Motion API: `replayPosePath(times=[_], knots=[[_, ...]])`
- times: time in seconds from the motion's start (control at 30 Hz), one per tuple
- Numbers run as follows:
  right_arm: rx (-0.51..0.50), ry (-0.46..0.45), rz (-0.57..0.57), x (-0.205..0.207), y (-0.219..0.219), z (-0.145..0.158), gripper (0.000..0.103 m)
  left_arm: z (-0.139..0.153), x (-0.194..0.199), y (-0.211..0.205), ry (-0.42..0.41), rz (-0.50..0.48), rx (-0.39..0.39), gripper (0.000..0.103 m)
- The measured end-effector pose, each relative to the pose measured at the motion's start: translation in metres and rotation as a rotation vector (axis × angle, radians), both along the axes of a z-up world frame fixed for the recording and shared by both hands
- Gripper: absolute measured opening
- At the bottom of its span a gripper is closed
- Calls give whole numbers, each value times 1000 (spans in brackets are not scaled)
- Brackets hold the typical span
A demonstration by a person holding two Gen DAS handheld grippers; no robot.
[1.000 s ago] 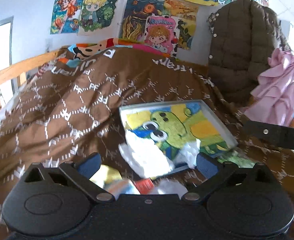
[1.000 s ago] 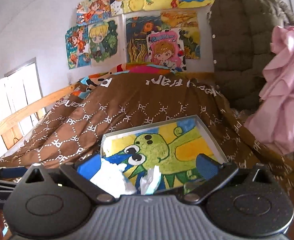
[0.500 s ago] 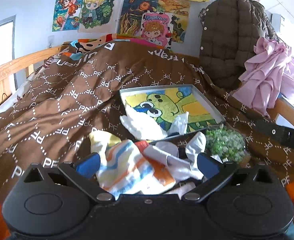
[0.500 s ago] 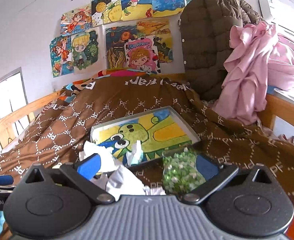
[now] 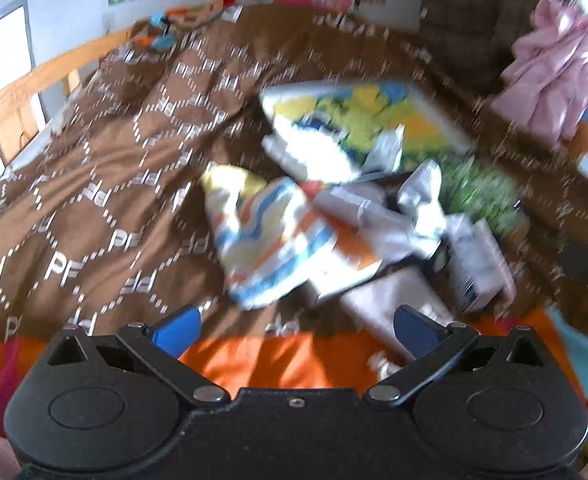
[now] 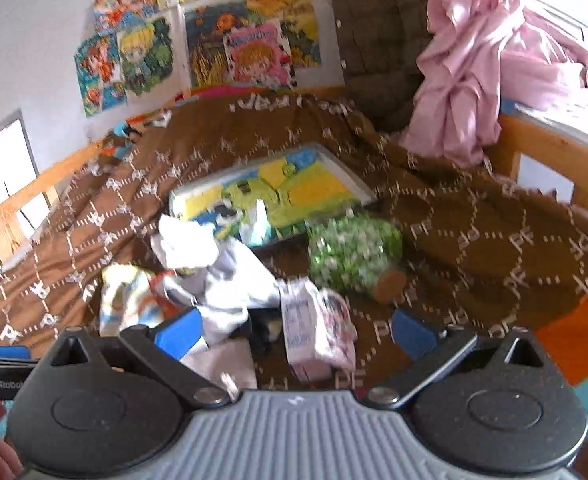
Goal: Organize soft objects
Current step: 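Withdraw the left tool from the tray back over the pile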
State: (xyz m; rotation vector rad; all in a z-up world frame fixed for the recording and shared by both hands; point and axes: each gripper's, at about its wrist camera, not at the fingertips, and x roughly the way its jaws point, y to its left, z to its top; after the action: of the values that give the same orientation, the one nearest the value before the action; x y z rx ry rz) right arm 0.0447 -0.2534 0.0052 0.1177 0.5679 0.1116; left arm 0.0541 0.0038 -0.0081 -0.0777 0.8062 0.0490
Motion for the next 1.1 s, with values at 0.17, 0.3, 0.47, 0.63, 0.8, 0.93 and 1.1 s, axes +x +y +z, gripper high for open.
replayPosePath(times=[0.17,0.3,0.47,0.63,0.8,0.93,1.1], knots=[[-42,94,33,4,7,-11,103,-8,7,4,82,-8,-9,102],[-89,157,76,8,18,-19,103,-15,14,3,155,-39,-11,102],[-119,220,122,13,27,-27,103,-20,25,3,220,-74,-7,102],[-118,276,166,20,32,-34,103,-19,41,9,253,-122,36,102],[-120,342,246,31,43,-44,103,-18,56,18,263,-148,116,102],[-101,361,283,35,50,-48,103,-28,61,19,302,-173,90,102],[-94,361,293,37,51,-49,103,-31,61,11,308,-210,102,102]])
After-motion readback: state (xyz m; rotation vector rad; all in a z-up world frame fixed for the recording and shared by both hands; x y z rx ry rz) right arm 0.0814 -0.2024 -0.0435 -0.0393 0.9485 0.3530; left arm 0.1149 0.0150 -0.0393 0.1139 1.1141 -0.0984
